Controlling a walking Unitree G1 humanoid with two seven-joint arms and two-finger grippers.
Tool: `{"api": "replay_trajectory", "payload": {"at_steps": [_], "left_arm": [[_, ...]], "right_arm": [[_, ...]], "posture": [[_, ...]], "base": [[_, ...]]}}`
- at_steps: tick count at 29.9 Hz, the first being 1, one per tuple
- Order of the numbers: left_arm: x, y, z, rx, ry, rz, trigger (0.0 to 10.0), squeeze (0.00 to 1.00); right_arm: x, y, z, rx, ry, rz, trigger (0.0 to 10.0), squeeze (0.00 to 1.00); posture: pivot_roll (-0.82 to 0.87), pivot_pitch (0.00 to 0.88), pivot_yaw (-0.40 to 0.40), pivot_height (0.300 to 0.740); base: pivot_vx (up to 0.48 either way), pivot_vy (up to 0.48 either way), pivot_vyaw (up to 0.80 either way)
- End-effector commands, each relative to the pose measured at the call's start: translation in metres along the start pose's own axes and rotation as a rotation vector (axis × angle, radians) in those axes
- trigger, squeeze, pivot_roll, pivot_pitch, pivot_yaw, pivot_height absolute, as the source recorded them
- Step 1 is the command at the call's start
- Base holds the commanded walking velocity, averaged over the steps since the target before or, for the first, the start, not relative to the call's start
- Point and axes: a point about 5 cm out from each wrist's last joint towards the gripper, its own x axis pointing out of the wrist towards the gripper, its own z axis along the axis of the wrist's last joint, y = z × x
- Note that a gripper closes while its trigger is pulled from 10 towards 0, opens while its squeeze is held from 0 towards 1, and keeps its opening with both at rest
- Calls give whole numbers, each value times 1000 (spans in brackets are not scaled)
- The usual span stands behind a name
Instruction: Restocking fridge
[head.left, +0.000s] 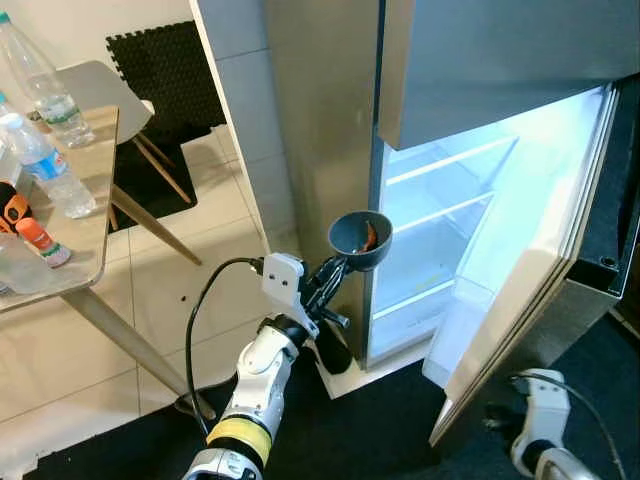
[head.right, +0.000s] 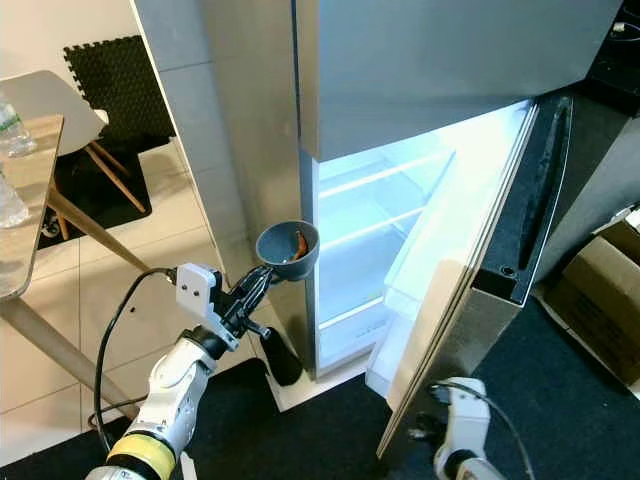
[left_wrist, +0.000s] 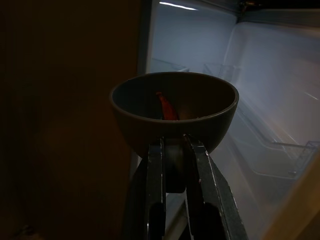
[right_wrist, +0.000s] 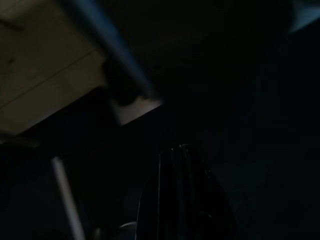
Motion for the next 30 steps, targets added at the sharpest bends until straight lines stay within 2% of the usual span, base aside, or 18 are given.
{"api": "replay_trajectory", "payload": {"at_steps": [1,9,10,13,16,21,26,30], "left_arm": [[-5,3,-2,20,11,10,10000,0],[-6,2,-4,19,18,9,10000,0],[-7,1,-6,17,25,6,10000,0],[-7,1,-6,16,26,5,10000,0],[-7,-1,-7,12,30,-3,10000,0],[-6,-5,-9,-1,34,-26,10000,0],[-8,-8,-12,-3,49,-47,10000,0],[-11,-12,-16,3,63,-69,10000,0]], "right_arm": [[-8,-13,-9,46,21,-89,10000,0],[-19,-35,-12,59,32,-229,10000,0],[-26,-46,-17,73,50,-291,10000,0],[-28,-48,-19,77,59,-305,10000,0],[-28,-36,-33,87,127,-207,10000,0],[-29,-11,-58,0,260,-33,10000,0],[-32,-5,-71,-34,341,-49,10000,0],[-34,0,-79,-2,377,-55,10000,0]], "posture": [[-93,94,54,740],[-96,98,56,740],[-96,98,56,740],[-96,98,56,740],[-98,99,58,740],[-96,98,56,740],[-91,93,58,740],[-88,91,57,740]], "base": [[0,0,0],[0,0,0],[0,0,0],[0,0,0],[0,0,0],[0,0,0],[0,0,0],[0,0,-786]]}}
